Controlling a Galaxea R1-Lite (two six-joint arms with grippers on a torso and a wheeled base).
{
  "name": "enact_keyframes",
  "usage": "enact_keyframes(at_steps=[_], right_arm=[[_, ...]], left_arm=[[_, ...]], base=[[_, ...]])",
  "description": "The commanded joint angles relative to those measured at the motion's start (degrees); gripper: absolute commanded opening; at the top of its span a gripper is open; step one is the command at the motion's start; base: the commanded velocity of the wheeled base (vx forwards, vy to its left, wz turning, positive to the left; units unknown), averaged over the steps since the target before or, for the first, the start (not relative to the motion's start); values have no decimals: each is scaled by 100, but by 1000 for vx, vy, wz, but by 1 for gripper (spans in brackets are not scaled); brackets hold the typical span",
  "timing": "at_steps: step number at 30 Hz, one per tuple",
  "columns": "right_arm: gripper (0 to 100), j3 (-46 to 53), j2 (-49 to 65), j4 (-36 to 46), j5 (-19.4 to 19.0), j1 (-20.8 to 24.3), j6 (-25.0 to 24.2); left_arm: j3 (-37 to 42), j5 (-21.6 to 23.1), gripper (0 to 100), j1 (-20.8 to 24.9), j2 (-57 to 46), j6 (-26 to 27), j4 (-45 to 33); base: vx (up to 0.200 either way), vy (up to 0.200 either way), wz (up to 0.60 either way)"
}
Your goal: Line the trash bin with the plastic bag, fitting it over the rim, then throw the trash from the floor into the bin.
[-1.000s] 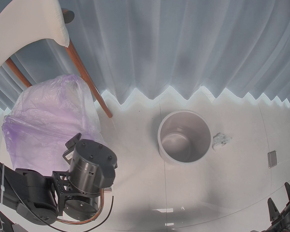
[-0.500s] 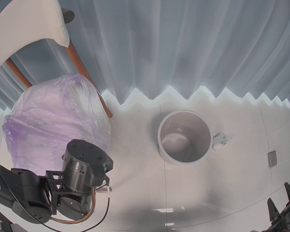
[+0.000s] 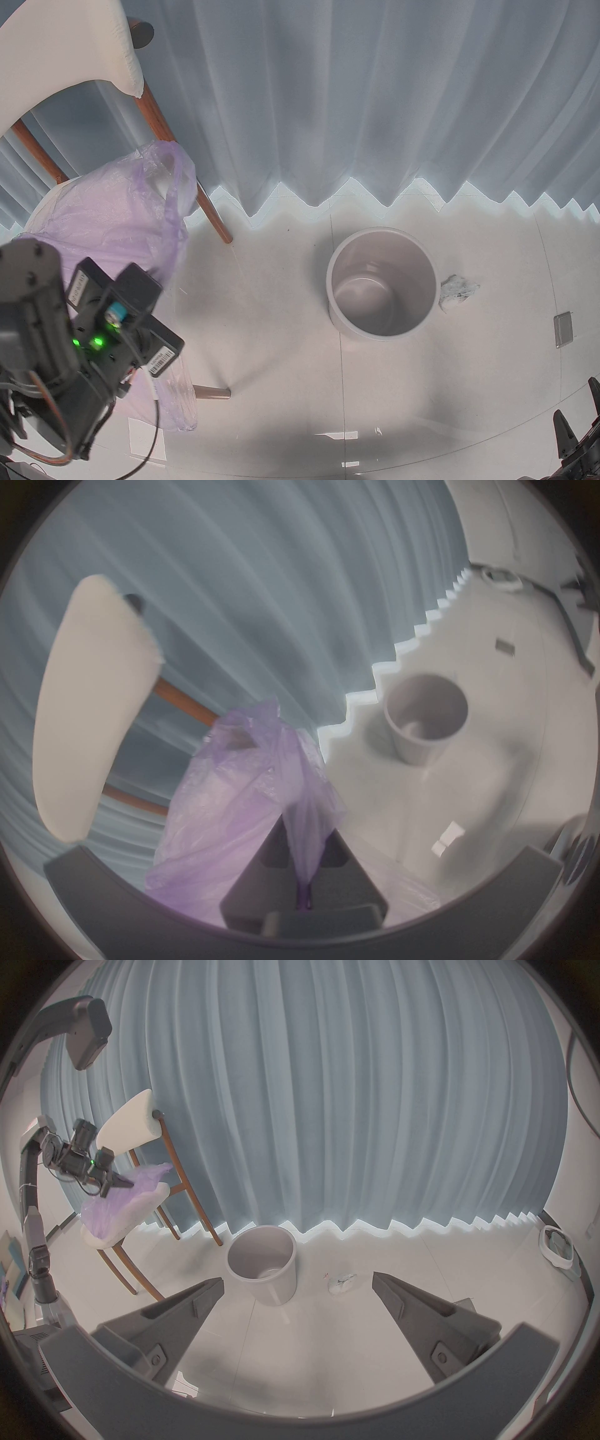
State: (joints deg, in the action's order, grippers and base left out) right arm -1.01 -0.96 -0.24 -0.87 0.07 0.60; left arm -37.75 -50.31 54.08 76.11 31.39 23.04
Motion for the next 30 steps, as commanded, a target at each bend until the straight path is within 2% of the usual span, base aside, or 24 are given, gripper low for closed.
enact_keyframes(at_steps=[1, 5, 9, 13, 14, 15, 16, 17, 18, 21, 25, 30], right_arm=[[100, 101, 96, -2, -1, 1, 2], [100, 101, 96, -2, -1, 1, 2], [100, 101, 96, -2, -1, 1, 2], [100, 101, 96, -2, -1, 1, -7], [100, 101, 96, -2, -1, 1, -7], [100, 101, 96, -2, 7, 1, -7], [100, 101, 96, -2, 7, 1, -7], [100, 101, 96, -2, 7, 1, -7], [100, 101, 96, -2, 25, 1, -16], [100, 101, 96, -2, 43, 1, -42], [100, 101, 96, -2, 60, -7, -51], [100, 101, 96, -11, 148, 1, -121]], left_arm=[[-109, 30, 0, 402, -1054, -458, -1], [-303, 30, 0, 920, -1256, -1135, -45], [-364, 48, 0, 1175, -1353, -1592, -177], [-470, 513, 0, 1298, -1353, -2163, -195], [-470, 513, 0, 1298, -1353, -2163, -195], [-566, 1041, 0, 1272, -1344, -2506, -186], [-619, 1340, 0, 1246, -1344, -2691, -186], [-637, 1419, 0, 1228, -1335, -2744, -186], [-698, 1911, 0, 1114, -1335, -2981, -186], [-733, 2799, 0, 824, -1318, -3341, -186], [-716, 3440, 0, 507, -1282, -3649, -151], [-812, 3950, 0, 481, -1124, -4326, -133]], base=[[0, 0, 0], [0, 0, 0], [0, 0, 0], [0, 0, 0], [0, 0, 0], [0, 0, 0], [0, 0, 0], [0, 0, 0], [0, 0, 0], [0, 0, 0], [0, 0, 0], [0, 0, 0]])
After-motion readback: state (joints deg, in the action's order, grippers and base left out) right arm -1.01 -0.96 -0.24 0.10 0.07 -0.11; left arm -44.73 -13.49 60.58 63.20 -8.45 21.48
